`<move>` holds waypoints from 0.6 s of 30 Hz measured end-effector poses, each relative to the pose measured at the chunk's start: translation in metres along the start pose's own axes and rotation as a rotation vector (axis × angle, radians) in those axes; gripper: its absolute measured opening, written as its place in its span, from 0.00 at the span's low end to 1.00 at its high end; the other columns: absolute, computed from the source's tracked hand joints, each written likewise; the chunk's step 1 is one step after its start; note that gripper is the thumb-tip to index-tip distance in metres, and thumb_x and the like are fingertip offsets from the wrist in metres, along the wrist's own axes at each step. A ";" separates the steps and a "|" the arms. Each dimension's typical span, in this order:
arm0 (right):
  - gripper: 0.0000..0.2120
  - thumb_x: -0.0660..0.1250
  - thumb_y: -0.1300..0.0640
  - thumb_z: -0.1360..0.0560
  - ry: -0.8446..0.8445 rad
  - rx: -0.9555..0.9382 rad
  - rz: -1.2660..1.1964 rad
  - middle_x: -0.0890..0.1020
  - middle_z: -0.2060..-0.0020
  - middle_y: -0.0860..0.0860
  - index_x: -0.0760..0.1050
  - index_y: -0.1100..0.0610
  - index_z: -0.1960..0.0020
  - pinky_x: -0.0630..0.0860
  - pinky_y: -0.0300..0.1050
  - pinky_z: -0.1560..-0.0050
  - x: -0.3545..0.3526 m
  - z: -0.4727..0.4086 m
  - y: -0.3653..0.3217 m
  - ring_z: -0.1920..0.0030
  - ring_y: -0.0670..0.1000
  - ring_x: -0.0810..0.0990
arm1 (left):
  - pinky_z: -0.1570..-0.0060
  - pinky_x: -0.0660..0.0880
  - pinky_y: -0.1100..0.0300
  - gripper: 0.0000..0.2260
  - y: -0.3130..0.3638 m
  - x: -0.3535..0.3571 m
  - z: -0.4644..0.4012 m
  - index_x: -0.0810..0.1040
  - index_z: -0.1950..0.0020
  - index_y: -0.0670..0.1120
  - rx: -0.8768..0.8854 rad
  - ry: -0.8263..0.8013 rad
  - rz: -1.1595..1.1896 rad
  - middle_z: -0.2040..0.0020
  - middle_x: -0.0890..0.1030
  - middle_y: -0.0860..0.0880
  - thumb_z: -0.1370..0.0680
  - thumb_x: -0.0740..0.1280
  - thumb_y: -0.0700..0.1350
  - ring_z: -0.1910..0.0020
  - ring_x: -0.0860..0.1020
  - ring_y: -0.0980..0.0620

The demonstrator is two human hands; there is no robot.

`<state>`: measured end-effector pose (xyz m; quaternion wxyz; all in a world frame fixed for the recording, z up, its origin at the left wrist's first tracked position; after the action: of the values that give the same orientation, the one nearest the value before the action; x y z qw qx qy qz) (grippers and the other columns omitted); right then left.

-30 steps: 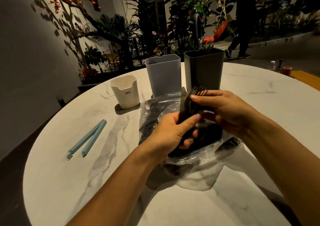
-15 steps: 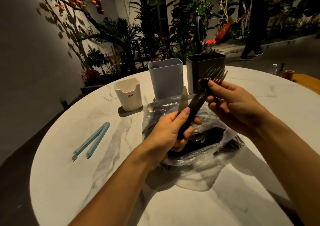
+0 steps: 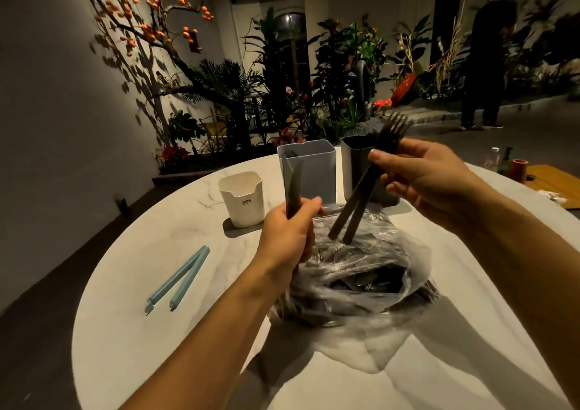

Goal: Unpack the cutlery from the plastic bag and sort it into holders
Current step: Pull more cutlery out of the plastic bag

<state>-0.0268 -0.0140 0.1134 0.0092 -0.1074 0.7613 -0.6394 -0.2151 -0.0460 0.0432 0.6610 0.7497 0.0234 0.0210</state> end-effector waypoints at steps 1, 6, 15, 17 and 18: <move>0.05 0.69 0.60 0.26 -0.030 -0.010 0.051 0.84 0.58 0.54 0.80 0.58 0.51 0.77 0.35 0.65 0.007 0.000 -0.003 0.64 0.46 0.80 | 0.74 0.62 0.62 0.10 0.010 -0.002 -0.003 0.79 0.51 0.44 0.036 0.026 -0.007 0.73 0.64 0.52 0.18 0.66 0.50 0.74 0.63 0.55; 0.13 0.70 0.61 0.29 -0.153 -0.055 0.177 0.83 0.55 0.59 0.78 0.63 0.45 0.80 0.38 0.65 0.036 -0.009 -0.014 0.63 0.49 0.84 | 0.76 0.62 0.65 0.10 0.051 0.016 -0.016 0.81 0.43 0.41 0.180 -0.092 -0.097 0.76 0.70 0.57 0.21 0.69 0.46 0.78 0.65 0.58; 0.08 0.61 0.63 0.20 -0.222 -0.106 0.202 0.82 0.56 0.55 0.78 0.57 0.49 0.80 0.37 0.63 0.047 -0.036 -0.045 0.63 0.47 0.81 | 0.73 0.66 0.70 0.07 0.087 0.019 -0.048 0.80 0.50 0.41 0.216 -0.055 -0.193 0.75 0.74 0.59 0.19 0.67 0.45 0.76 0.71 0.62; 0.08 0.61 0.65 0.20 -0.210 -0.171 0.243 0.82 0.55 0.55 0.79 0.57 0.49 0.81 0.38 0.62 0.048 -0.045 -0.059 0.61 0.48 0.81 | 0.72 0.64 0.66 0.10 0.095 0.019 -0.058 0.78 0.52 0.45 0.185 -0.057 -0.152 0.72 0.70 0.56 0.17 0.63 0.49 0.75 0.67 0.60; 0.08 0.62 0.65 0.20 -0.185 -0.208 0.266 0.83 0.55 0.55 0.78 0.57 0.48 0.81 0.39 0.61 0.048 -0.051 -0.065 0.60 0.49 0.81 | 0.72 0.63 0.65 0.11 0.101 0.016 -0.065 0.79 0.52 0.46 0.183 -0.040 -0.133 0.72 0.69 0.56 0.16 0.61 0.50 0.74 0.66 0.59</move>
<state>-0.0715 0.0171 0.1923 0.1523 -0.0645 0.8267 -0.5379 -0.2027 0.0065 0.1520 0.5902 0.8039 0.0617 -0.0403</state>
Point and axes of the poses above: each hand's wrist, its own z-axis away from the middle knuckle, its own x-axis out of the palm, y = z × x, the point moved 9 cm from there along -z, towards the middle knuckle
